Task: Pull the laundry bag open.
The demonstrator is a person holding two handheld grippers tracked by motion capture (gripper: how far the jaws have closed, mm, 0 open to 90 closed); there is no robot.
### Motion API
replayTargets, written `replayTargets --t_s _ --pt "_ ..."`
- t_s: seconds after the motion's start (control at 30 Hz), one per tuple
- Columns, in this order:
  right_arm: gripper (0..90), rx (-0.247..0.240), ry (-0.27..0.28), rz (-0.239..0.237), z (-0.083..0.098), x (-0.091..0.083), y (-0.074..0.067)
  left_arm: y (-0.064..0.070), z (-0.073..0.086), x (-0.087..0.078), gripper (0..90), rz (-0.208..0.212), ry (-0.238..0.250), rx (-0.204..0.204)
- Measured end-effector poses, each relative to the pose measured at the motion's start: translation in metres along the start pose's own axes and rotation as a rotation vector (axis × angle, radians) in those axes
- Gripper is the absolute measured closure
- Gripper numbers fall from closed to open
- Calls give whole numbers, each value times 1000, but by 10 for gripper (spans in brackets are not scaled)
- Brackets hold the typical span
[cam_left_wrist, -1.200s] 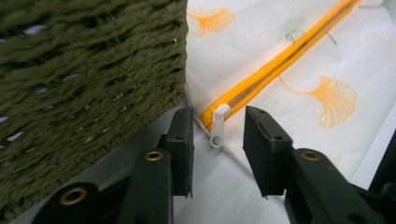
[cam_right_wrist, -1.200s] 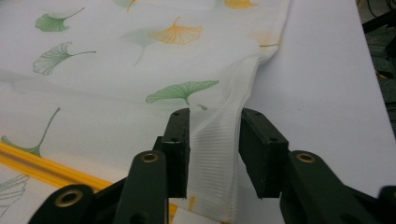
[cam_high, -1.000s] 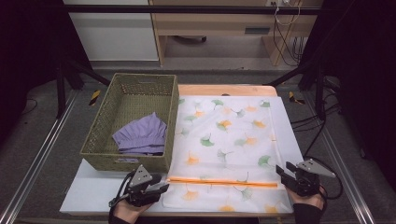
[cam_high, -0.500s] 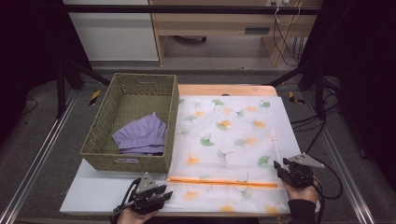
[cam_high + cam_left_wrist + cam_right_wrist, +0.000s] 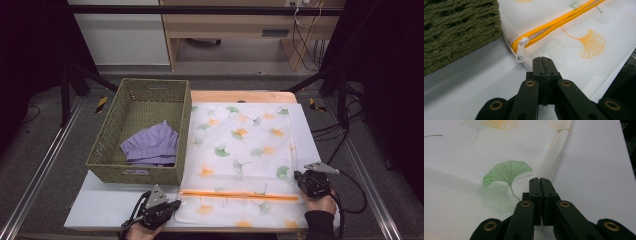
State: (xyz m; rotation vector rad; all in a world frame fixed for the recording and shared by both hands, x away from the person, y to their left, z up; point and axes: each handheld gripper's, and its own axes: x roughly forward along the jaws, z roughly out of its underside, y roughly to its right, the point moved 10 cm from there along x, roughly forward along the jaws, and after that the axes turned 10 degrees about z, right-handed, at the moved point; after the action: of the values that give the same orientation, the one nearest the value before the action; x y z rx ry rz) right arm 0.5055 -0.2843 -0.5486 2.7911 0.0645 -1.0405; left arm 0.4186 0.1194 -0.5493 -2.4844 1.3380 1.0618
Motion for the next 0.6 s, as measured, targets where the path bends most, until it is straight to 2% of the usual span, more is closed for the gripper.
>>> replayTargets --t_s 0.1,0.2,0.23,0.27,0.3,0.33,0.4,0.43,0.47,0.5,0.53,0.57,0.6 --pt "882 5 26 15 -6 5 7 2 -3 4 890 1 0 14" --pt "875 15 24 11 -6 6 7 2 -3 5 889 0 3 18" --pt "831 2 32 20 -6 5 8 2 -3 4 887 -3 10 18" --pt "831 2 32 20 -6 5 8 2 -3 4 885 -3 10 18" --pt "756 10 42 14 -7 3 8 1 -5 2 881 -9 21 28" --pt "756 10 42 14 -7 3 8 1 -5 2 873 -9 21 28" --pt "686 21 76 3 -11 -1 8 1 -9 -1 862 -13 42 42" --pt "642 36 107 -13 -15 -6 8 2 -15 -5 829 -16 75 55" --pt "642 36 107 -13 -15 -6 8 2 -15 -5 807 -16 75 55" --pt "591 36 142 -29 -19 -12 7 2 -19 -7 780 -16 91 65" --pt "591 36 142 -29 -19 -12 7 3 -22 -7 780 -21 104 70" --pt "547 33 173 -39 -22 -18 5 5 -27 -8 732 -15 125 93" --pt "547 33 173 -39 -22 -18 5 5 -27 -8 704 -15 125 93"
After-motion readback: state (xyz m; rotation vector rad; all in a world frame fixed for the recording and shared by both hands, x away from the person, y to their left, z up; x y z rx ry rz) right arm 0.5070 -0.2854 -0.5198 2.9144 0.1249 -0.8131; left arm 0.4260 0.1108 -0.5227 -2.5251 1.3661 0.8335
